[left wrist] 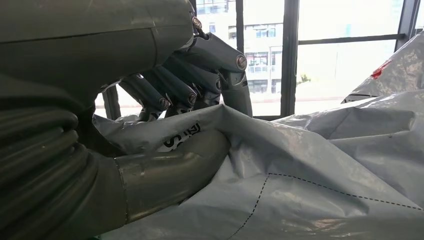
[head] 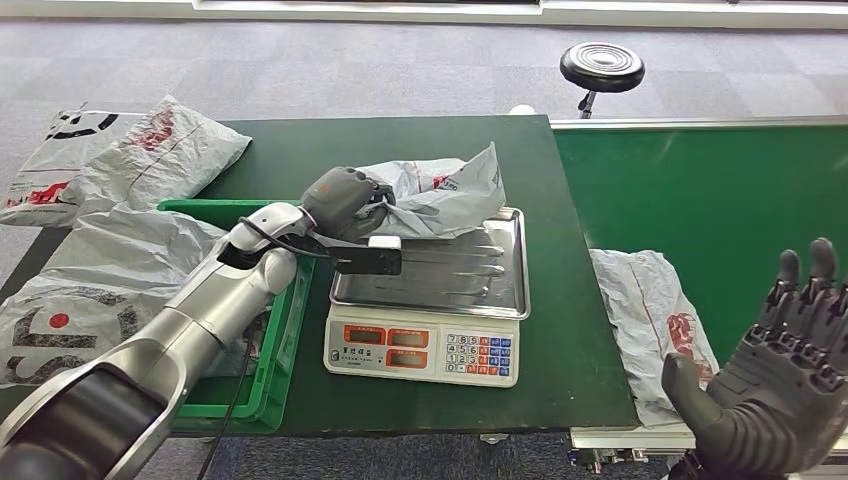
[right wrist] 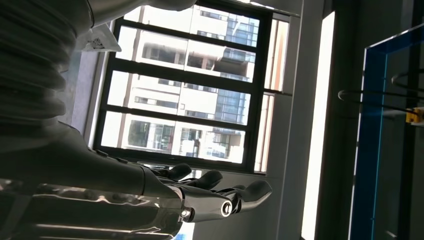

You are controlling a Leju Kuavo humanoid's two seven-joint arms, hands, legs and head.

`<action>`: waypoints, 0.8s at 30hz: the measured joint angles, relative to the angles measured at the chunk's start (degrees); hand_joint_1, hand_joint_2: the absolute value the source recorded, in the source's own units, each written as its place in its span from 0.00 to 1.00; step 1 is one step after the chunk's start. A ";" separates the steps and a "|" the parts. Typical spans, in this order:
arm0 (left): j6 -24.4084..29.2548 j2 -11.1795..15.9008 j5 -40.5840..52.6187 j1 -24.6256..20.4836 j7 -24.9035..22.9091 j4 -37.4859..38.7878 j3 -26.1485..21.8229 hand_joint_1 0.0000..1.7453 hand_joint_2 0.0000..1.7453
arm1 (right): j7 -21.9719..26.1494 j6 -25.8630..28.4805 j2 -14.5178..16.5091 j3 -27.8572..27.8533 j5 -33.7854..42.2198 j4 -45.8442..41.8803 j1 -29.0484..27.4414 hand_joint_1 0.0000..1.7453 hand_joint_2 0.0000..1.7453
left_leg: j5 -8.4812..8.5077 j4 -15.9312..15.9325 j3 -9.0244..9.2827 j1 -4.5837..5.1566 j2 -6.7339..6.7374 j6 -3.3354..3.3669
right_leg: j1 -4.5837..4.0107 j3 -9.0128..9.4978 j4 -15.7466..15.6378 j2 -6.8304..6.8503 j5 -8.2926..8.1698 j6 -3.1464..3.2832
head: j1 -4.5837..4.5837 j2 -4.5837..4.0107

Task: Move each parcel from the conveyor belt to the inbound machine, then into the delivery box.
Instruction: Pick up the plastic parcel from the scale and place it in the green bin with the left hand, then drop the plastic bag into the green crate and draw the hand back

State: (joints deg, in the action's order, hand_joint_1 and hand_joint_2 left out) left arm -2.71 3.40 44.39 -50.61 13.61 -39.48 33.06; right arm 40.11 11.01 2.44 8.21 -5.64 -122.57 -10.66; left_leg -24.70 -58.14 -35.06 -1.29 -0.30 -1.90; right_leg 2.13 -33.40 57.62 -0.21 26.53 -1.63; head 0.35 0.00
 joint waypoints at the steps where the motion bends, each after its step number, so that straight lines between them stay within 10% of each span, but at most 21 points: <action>1: 0.01 0.05 -0.01 -0.02 0.05 0.04 -0.04 1.00 1.00 | 0.00 0.14 -0.12 0.00 0.10 0.01 0.01 0.00 1.00 | 0.00 0.00 0.00 0.00 0.00 0.00 | 0.00 0.00 0.00 0.00 0.00 0.00 | 0.00 0.00; 11: 12.29 5.71 12.96 -5.63 -9.06 -1.99 -0.41 1.00 1.00 | 0.00 2.85 -1.61 0.01 0.40 0.07 -1.11 0.00 1.00 | 0.03 0.00 -0.03 -0.04 0.10 -0.05 | -0.04 -0.10 0.03 -0.07 -0.02 0.02 | 0.00 0.00; 24: 12.34 16.81 24.63 -21.52 -14.34 -7.05 -5.62 1.00 1.00 | 0.00 4.52 -2.00 0.06 -0.30 0.07 -2.79 0.00 1.00 | 0.06 0.01 -0.11 -0.12 0.08 -0.10 | -0.10 -0.16 0.08 -0.06 0.00 0.05 | 0.00 0.00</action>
State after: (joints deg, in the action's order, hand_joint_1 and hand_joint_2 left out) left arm 9.63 20.21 69.02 -72.13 -0.73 -46.53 27.45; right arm 40.11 15.53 0.44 8.27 -5.94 -122.51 -13.45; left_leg -24.65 -58.13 -35.17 -1.41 -0.21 -2.00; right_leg 2.03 -33.55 57.71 -0.27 26.53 -1.58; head 0.35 0.00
